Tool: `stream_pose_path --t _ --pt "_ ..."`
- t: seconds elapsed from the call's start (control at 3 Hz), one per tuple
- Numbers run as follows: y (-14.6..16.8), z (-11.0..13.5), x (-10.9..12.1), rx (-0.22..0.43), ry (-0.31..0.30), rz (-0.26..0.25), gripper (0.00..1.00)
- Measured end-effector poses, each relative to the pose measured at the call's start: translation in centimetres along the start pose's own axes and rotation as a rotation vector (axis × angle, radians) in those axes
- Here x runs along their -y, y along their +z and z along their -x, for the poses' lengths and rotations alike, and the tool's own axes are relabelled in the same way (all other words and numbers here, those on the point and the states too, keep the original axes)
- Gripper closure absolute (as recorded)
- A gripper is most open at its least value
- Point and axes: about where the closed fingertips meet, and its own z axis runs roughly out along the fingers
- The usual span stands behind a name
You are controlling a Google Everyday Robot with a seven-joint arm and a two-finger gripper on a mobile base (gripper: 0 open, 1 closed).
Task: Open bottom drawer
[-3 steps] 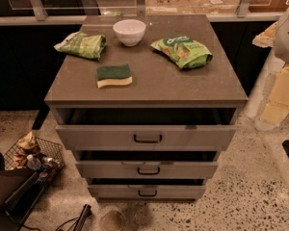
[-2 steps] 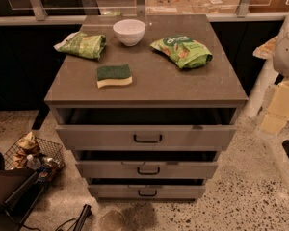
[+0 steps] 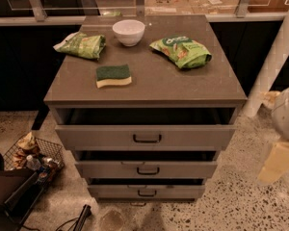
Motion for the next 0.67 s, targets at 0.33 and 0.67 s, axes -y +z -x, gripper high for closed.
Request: stream_pose_path --t 0.33,0.67 --pt "2.0 -1.9 -3.8 -0.009 -0.014 -0.060 0.00" --pt "5.3 -2.8 -8.0 -0.016 -0.028 -0.097 0.00"
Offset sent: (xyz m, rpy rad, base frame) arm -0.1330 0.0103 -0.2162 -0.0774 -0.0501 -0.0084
